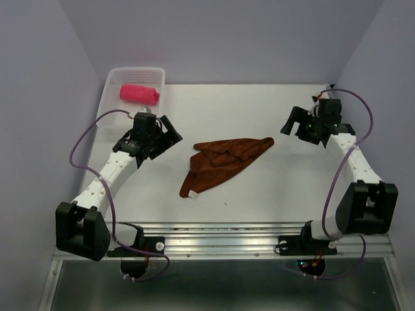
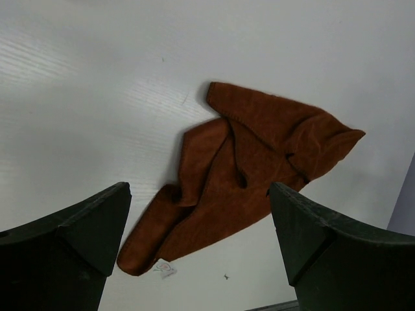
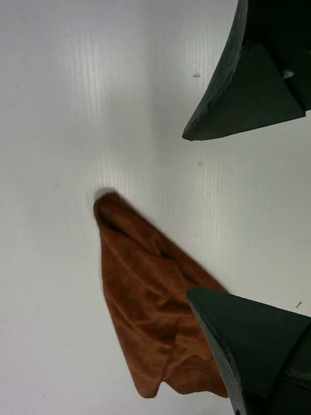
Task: Roll the towels
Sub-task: Flatten the towel
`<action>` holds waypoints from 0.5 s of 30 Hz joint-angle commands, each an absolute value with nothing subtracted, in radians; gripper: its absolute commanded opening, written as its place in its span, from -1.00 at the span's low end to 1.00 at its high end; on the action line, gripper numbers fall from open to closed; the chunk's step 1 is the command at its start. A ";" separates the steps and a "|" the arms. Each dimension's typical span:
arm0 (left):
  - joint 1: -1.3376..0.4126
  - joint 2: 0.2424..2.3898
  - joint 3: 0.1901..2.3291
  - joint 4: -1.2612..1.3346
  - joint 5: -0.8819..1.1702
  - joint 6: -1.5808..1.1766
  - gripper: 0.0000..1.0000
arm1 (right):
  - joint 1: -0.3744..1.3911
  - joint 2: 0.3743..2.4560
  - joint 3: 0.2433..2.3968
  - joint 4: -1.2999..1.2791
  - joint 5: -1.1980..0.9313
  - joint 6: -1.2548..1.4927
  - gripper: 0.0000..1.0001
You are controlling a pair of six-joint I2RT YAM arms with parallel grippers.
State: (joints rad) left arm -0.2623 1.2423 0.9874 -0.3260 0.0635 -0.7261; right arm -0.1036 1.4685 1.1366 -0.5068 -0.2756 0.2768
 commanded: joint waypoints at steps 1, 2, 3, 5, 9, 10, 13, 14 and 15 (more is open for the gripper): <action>-0.313 1.296 0.983 -0.305 0.040 -0.742 0.98 | 0.102 1.400 1.174 -0.503 -0.147 0.236 1.00; -0.331 1.313 1.000 -0.305 0.044 -0.735 0.98 | 0.144 1.404 1.160 -0.497 -0.115 0.232 1.00; -0.342 1.350 1.011 -0.314 0.049 -0.735 0.97 | 0.185 1.411 1.155 -0.491 -0.106 0.227 1.00; -0.362 1.370 1.011 -0.324 0.055 -0.742 0.98 | 0.332 1.430 1.147 -0.476 -0.089 0.181 1.00; -0.380 1.358 0.913 -0.295 0.078 -0.782 0.97 | 0.500 1.538 1.239 -0.422 -0.061 0.103 1.00; -0.382 1.338 0.896 -0.296 0.078 -0.791 0.98 | 0.518 1.590 1.267 -0.411 -0.072 0.066 1.00; -0.385 1.272 0.799 -0.296 0.072 -0.842 0.98 | 0.607 1.672 1.371 -0.373 -0.069 0.006 1.00; -0.385 1.253 0.752 -0.298 0.074 -0.850 0.98 | 0.629 1.731 1.397 -0.367 -0.042 -0.044 1.00; -0.385 1.232 0.730 -0.302 0.074 -0.857 0.98 | 0.649 1.765 1.425 -0.351 -0.017 -0.046 1.00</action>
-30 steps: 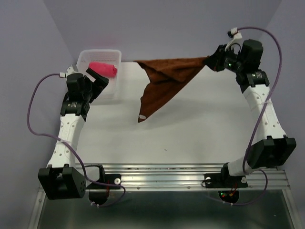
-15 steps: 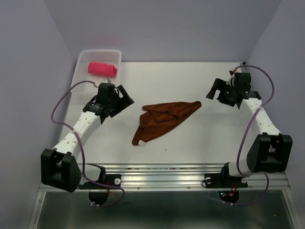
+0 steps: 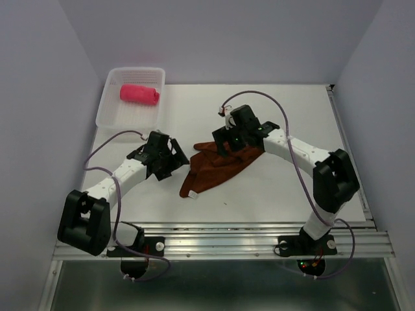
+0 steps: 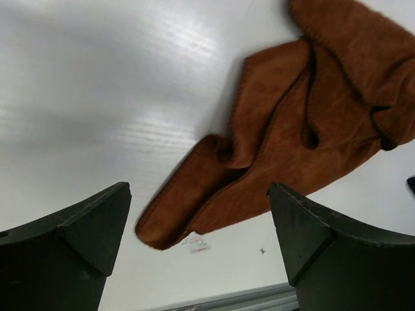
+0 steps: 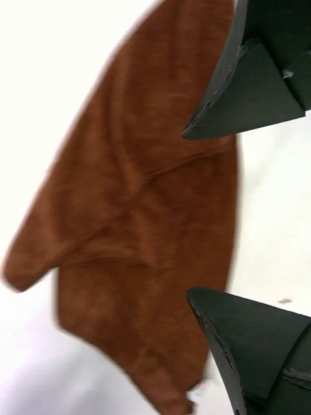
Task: Roll the towels
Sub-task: Flatten the towel
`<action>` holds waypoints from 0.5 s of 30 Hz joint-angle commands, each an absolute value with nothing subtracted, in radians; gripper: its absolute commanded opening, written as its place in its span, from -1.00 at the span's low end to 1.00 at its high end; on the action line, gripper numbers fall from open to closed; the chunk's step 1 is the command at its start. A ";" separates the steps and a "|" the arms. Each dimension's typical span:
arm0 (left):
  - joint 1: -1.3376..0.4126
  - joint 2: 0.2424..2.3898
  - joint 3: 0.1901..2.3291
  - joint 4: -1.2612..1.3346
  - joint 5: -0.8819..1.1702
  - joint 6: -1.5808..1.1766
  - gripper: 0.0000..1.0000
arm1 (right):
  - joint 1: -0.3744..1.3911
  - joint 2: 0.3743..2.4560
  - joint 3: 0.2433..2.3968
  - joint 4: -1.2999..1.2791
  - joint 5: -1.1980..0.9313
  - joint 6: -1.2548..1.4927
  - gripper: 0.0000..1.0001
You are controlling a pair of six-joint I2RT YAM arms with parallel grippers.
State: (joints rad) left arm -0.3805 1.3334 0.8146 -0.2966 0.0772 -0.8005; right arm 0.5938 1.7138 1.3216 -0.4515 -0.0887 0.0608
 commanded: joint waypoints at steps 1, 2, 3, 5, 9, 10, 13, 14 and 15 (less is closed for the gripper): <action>-0.385 1.195 0.697 -0.314 0.068 -0.876 0.98 | 0.679 1.842 1.496 -0.366 -0.009 -0.063 1.00; -0.384 1.180 0.696 -0.327 0.057 -0.888 0.98 | 0.693 1.842 1.535 -0.367 -0.005 -0.063 1.00; -0.383 1.161 0.675 -0.340 0.043 -0.897 0.98 | 0.707 1.915 1.569 -0.373 0.032 -0.060 1.00; -0.384 1.120 0.660 -0.385 0.016 -0.919 0.98 | 0.739 1.991 1.689 -0.414 0.081 -0.032 1.00; -0.383 1.072 0.655 -0.437 -0.038 -0.933 0.98 | 0.759 2.146 1.845 -0.452 0.142 0.041 1.00; -0.383 1.071 0.655 -0.440 -0.041 -0.931 0.98 | 0.771 2.190 1.886 -0.454 0.167 0.040 0.99; -0.382 1.072 0.655 -0.446 -0.038 -0.927 0.98 | 0.785 2.267 1.945 -0.466 0.221 0.040 0.94; -0.382 1.075 0.653 -0.448 -0.035 -0.925 0.98 | 0.795 2.281 1.974 -0.472 0.236 0.041 0.88; -0.382 1.075 0.650 -0.445 -0.032 -0.925 0.98 | 0.795 2.293 1.988 -0.482 0.239 0.041 0.84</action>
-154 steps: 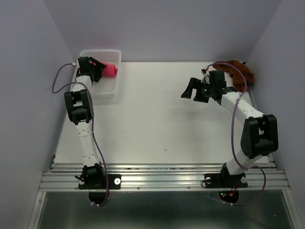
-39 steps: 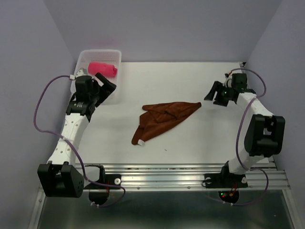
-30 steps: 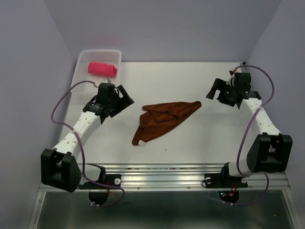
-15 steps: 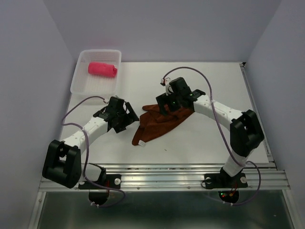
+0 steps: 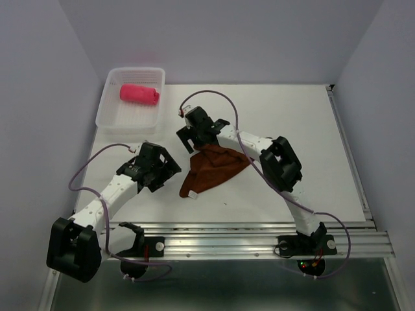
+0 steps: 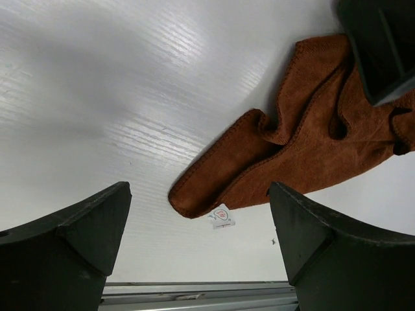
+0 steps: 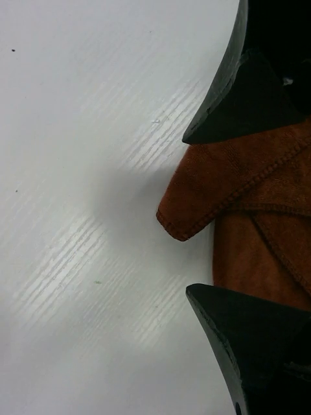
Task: Roll the towels
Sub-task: Flatten the towel
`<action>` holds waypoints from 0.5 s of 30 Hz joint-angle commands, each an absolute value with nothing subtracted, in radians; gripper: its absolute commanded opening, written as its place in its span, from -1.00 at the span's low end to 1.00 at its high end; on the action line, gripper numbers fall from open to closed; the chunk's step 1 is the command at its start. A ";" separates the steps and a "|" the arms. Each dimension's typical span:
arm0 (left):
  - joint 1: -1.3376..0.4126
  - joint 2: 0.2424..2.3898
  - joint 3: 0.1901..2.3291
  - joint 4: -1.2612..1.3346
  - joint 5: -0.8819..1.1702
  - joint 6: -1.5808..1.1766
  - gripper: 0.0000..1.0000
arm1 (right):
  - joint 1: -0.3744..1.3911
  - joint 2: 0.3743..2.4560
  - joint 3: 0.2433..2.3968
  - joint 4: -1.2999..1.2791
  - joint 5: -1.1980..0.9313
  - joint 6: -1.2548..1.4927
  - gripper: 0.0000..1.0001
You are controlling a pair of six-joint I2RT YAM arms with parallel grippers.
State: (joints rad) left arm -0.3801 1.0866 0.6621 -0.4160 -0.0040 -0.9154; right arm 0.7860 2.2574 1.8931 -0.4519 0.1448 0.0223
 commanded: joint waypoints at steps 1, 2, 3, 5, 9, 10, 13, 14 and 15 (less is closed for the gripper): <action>-0.382 1.078 0.649 -0.440 -0.029 -0.923 0.98 | 0.795 2.305 1.999 -0.491 0.239 0.038 0.79; -0.382 1.078 0.647 -0.439 -0.028 -0.925 0.98 | 0.795 2.319 2.000 -0.491 0.256 0.041 0.69; -0.382 1.080 0.646 -0.431 -0.026 -0.925 0.98 | 0.795 2.324 2.002 -0.486 0.256 0.040 0.63; -0.383 1.078 0.644 -0.428 -0.028 -0.925 0.98 | 0.795 2.341 1.999 -0.486 0.253 0.037 0.51; -0.382 1.078 0.643 -0.419 -0.026 -0.923 0.98 | 0.795 2.362 1.994 -0.483 0.241 0.037 0.23; -0.382 1.078 0.643 -0.417 -0.026 -0.922 0.98 | 0.795 2.367 1.996 -0.480 0.236 0.035 0.19; -0.383 1.085 0.643 -0.416 -0.025 -0.919 0.98 | 0.795 2.381 2.000 -0.477 0.233 0.031 0.00; -0.383 1.085 0.643 -0.416 -0.025 -0.919 0.98 | 0.795 2.384 2.002 -0.476 0.232 0.028 -0.01; -0.382 1.085 0.640 -0.416 -0.025 -0.920 0.98 | 0.795 2.388 2.003 -0.476 0.229 0.023 -0.03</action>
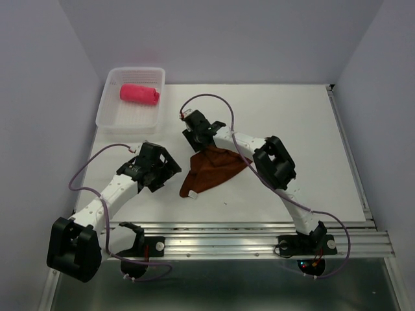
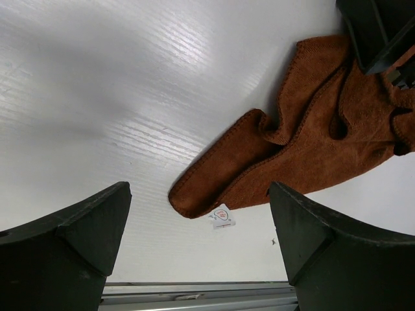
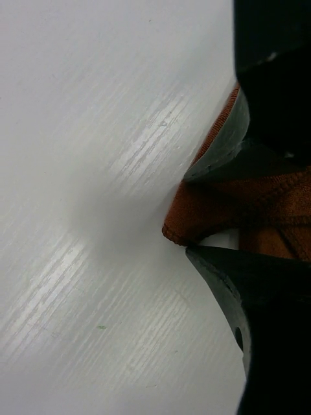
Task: Roll the towels
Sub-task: Flatten the towel
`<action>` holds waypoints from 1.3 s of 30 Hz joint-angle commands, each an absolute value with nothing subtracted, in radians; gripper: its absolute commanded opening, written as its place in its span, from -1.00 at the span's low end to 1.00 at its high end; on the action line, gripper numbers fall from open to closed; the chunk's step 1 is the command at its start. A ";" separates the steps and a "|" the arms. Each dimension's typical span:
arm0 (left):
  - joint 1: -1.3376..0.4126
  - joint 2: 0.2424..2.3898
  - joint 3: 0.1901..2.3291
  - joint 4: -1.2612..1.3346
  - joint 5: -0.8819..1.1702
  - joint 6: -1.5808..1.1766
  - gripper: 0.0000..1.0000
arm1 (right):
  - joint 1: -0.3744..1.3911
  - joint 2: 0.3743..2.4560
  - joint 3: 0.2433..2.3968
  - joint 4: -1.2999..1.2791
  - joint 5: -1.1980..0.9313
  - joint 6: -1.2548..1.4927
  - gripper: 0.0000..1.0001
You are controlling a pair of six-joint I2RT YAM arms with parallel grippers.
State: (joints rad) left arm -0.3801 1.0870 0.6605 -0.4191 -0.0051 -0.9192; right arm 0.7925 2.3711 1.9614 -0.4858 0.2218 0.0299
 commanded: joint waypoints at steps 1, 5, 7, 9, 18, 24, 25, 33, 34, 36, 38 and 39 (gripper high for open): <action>-0.382 1.085 0.640 -0.414 -0.025 -0.920 0.98 | 0.795 2.394 2.005 -0.476 0.226 0.021 -0.07; -0.382 1.080 0.635 -0.411 -0.023 -0.916 0.98 | 0.795 2.399 2.016 -0.471 0.212 0.023 -0.57; -0.382 1.081 0.634 -0.413 -0.020 -0.914 0.98 | 0.795 2.393 2.029 -0.468 0.216 0.020 -0.74; -0.382 1.084 0.630 -0.416 -0.009 -0.914 0.98 | 0.795 2.366 2.039 -0.463 0.238 0.014 -0.95; -0.383 1.086 0.623 -0.491 0.038 -0.913 0.98 | 0.772 2.032 1.850 -0.393 0.291 0.055 -0.99; -0.393 1.107 0.611 -0.489 0.095 -0.905 0.98 | 0.689 1.777 1.539 -0.330 0.269 0.095 -0.99; -0.396 1.112 0.609 -0.483 0.103 -0.904 0.98 | 0.675 1.743 1.504 -0.328 0.262 0.100 -0.99; -0.488 1.189 0.584 -0.442 0.143 -0.963 0.86 | 0.578 1.416 1.174 -0.327 0.314 0.199 -0.99; -0.495 1.207 0.583 -0.452 0.137 -0.971 0.85 | 0.560 1.393 1.151 -0.325 0.318 0.207 -0.99; -0.511 1.221 0.574 -0.449 0.129 -0.997 0.80 | 0.545 1.355 1.095 -0.325 0.322 0.222 -0.99; -0.515 1.232 0.557 -0.448 0.127 -1.018 0.71 | 0.531 1.318 1.063 -0.327 0.324 0.225 -0.99; -0.520 1.229 0.546 -0.452 0.121 -1.041 0.68 | 0.522 1.304 1.057 -0.327 0.321 0.225 -0.99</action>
